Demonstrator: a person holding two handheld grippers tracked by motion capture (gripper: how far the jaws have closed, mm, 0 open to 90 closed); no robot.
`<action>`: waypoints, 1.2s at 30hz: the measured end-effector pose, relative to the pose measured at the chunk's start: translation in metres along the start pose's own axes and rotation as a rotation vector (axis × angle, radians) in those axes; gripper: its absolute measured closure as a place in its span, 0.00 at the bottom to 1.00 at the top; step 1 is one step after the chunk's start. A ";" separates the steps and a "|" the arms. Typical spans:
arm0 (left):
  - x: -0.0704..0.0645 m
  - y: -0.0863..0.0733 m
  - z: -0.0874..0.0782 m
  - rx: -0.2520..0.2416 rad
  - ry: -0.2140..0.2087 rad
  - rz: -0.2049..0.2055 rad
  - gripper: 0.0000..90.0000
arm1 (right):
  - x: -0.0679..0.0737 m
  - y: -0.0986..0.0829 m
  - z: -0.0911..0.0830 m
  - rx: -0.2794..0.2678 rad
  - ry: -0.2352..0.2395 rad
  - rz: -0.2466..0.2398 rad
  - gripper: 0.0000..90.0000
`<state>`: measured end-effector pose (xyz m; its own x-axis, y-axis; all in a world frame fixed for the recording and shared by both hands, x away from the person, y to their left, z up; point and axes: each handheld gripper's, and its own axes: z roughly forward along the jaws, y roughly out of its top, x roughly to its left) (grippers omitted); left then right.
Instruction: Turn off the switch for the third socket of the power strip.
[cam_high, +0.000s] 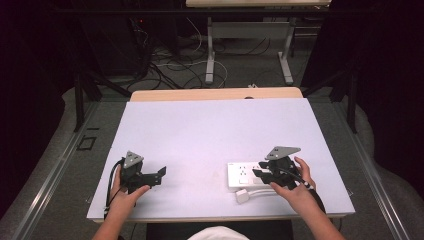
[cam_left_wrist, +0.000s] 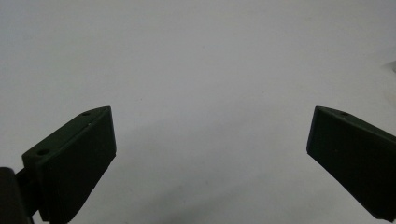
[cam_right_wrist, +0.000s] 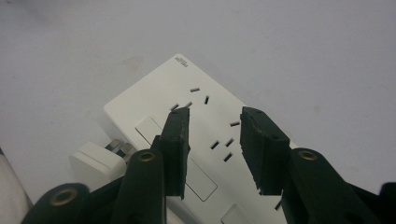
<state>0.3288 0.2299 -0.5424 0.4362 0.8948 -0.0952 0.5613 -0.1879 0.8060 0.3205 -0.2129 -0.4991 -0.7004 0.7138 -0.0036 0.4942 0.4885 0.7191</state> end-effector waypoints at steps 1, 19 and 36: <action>0.000 0.000 0.000 0.000 0.000 -0.001 0.02 | 0.001 0.000 0.002 -0.015 0.001 0.003 0.71; 0.000 0.000 0.001 0.001 -0.003 0.003 0.02 | 0.015 0.020 0.018 0.100 0.107 -0.069 0.80; 0.000 -0.001 0.001 0.004 -0.001 0.004 0.02 | 0.024 0.029 0.030 0.166 0.163 -0.101 0.98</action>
<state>0.3294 0.2293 -0.5437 0.4386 0.8939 -0.0926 0.5623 -0.1925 0.8042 0.3336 -0.1666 -0.4991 -0.8178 0.5731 0.0523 0.4857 0.6385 0.5970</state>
